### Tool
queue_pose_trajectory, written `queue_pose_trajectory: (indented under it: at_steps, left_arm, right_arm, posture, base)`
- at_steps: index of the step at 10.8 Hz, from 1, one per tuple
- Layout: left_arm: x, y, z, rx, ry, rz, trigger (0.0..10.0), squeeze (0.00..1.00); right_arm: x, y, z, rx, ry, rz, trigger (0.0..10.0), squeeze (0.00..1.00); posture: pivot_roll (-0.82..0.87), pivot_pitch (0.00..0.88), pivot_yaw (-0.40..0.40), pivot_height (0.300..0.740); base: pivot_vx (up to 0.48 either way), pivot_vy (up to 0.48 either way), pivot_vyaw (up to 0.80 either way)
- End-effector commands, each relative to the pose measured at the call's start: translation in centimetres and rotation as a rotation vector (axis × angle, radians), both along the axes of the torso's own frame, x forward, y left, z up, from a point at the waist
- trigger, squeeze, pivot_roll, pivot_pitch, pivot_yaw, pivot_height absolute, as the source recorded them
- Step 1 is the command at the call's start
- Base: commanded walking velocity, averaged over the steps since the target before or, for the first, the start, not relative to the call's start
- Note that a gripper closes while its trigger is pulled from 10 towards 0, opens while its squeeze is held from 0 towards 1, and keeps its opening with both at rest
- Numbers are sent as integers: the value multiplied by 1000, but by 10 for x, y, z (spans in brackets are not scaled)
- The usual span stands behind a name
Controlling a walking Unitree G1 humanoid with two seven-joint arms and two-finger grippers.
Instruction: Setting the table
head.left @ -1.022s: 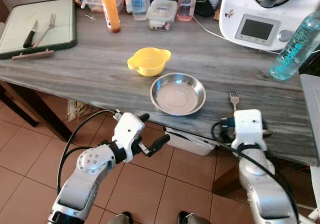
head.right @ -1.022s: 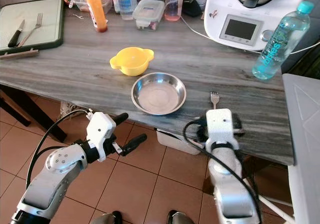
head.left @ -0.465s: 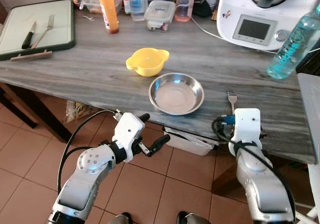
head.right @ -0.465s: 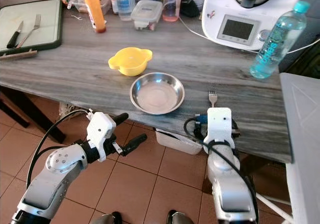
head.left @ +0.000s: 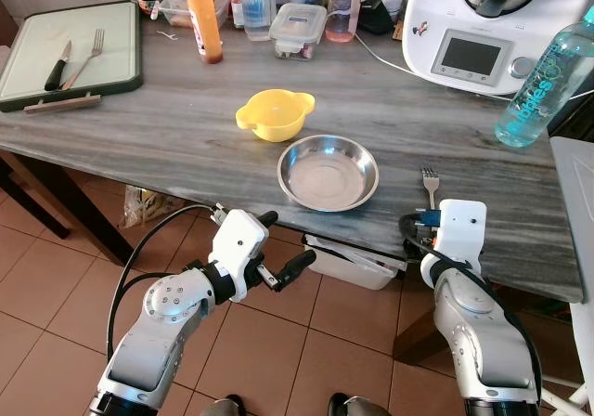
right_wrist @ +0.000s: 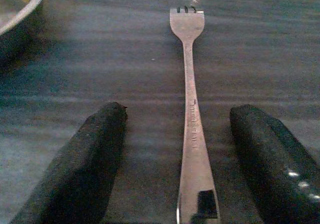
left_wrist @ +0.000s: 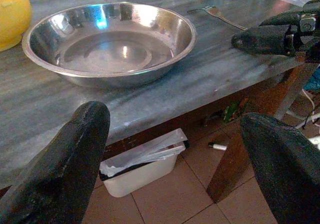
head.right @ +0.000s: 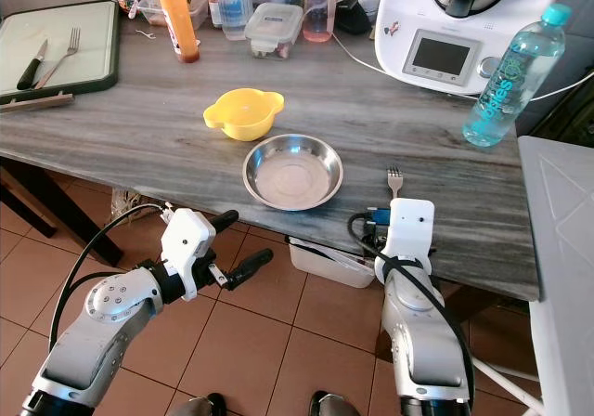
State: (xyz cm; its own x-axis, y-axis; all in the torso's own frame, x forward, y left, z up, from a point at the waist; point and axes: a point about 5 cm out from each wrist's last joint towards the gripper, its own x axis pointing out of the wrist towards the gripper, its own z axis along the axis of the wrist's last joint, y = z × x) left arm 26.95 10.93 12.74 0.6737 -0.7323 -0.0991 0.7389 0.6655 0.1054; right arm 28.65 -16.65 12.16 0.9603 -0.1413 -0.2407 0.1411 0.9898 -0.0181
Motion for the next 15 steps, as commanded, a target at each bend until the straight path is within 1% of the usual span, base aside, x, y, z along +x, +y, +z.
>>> queue_pose_trajectory:
  at_steps: [1,2,3,4,5,6,8,9,10,12,13,14,15]
  left_arm:
    - [-2,0,0,12,-2,-12,10000,0]
    - [-1,0,1,6,-7,-17,10000,0]
    - [-1,-2,6,-22,-14,-35,10000,0]
    - [-4,-3,12,-59,-19,-72,10000,0]
    - [-9,-4,18,-99,-5,-131,10000,0]
    - [-13,-5,18,-118,23,-169,10000,0]
    - [-16,-6,19,-131,74,-219,10000,0]
    - [-19,-6,20,-134,107,-274,10000,0]
    - [-15,-4,22,-122,112,-283,10000,0]
    - [-14,-4,21,-113,111,-262,10000,0]
    - [-13,-3,18,-96,102,-241,10000,0]
    - [-11,-2,17,-95,96,-224,10000,0]
    - [-11,-3,17,-97,93,-218,10000,0]
  right_arm:
    - [-10,-4,-29,13,144,-25,0,0]
    - [-12,-6,-30,44,151,-46,0,0]
    - [-13,-7,-32,72,156,-58,0,0]
    - [-14,-8,-32,73,158,-58,0,0]
    - [-16,-11,-35,72,167,-57,0,0]
    - [-17,-13,-36,70,172,-59,0,0]
    - [-17,-15,-36,72,175,-64,0,0]
    - [-17,-16,-36,73,175,-66,0,0]
    - [-17,-17,-36,73,176,-71,0,0]
    - [-16,-19,-31,66,153,-86,0,0]
    - [-15,-21,-26,56,127,-100,0,0]
    - [-15,-22,-19,41,90,-112,0,0]
    - [-14,-24,-12,47,57,-129,0,0]
  posture:
    - [123,194,-4,740]
    - [122,195,-1,740]
    - [124,196,-5,740]
    - [124,196,-7,740]
    - [126,196,-13,740]
    - [127,196,-14,740]
    - [125,195,-17,740]
    - [126,193,-19,740]
    - [127,192,-20,740]
    - [127,189,-18,740]
    - [127,186,-17,740]
    - [128,185,-17,740]
    - [127,182,-17,740]
  base:
    - [0,0,0]
    - [0,0,0]
    - [0,0,0]
    - [0,0,0]
    - [0,0,0]
    - [0,0,0]
    - [0,0,0]
    - [0,0,0]
    - [0,0,0]
    - [0,0,0]
    - [0,0,0]
    - [0,0,0]
    - [0,0,0]
